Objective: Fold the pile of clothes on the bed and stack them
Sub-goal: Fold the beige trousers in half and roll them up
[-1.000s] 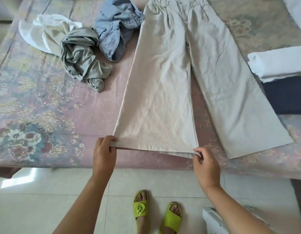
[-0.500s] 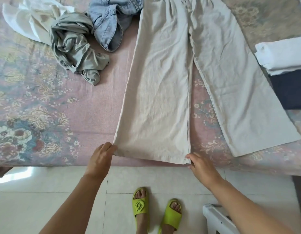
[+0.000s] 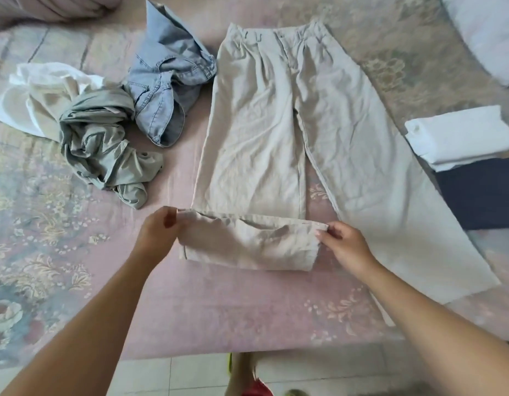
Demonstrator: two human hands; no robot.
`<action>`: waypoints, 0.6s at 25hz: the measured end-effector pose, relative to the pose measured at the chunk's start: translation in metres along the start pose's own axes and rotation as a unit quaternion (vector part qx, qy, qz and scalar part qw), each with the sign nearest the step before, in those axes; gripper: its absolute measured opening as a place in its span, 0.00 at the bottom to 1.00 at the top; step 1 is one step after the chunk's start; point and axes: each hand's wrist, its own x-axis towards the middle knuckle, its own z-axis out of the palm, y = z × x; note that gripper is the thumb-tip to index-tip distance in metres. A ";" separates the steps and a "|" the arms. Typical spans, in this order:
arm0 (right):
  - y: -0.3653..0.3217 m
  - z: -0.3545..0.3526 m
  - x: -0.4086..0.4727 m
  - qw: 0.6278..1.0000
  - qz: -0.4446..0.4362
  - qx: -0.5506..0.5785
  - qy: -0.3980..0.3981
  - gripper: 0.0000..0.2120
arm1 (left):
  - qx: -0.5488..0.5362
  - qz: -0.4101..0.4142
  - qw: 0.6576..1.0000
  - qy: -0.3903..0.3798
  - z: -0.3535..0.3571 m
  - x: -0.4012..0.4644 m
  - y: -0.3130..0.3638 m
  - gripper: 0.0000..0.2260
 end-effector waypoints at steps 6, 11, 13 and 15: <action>-0.049 0.017 0.148 0.987 0.020 0.128 0.098 0.05 | -0.069 0.008 0.996 0.050 0.043 0.148 0.046 0.10; -0.016 0.047 0.174 0.987 0.117 -0.019 0.109 0.12 | -0.032 -0.103 0.994 0.010 0.080 0.172 0.024 0.15; -0.015 0.056 0.169 0.984 0.084 -0.076 0.138 0.16 | -0.028 -0.090 0.994 0.046 0.082 0.169 0.028 0.09; -0.016 0.061 0.166 0.979 0.048 -0.070 0.186 0.15 | -0.029 -0.048 0.994 0.096 0.079 0.174 0.033 0.06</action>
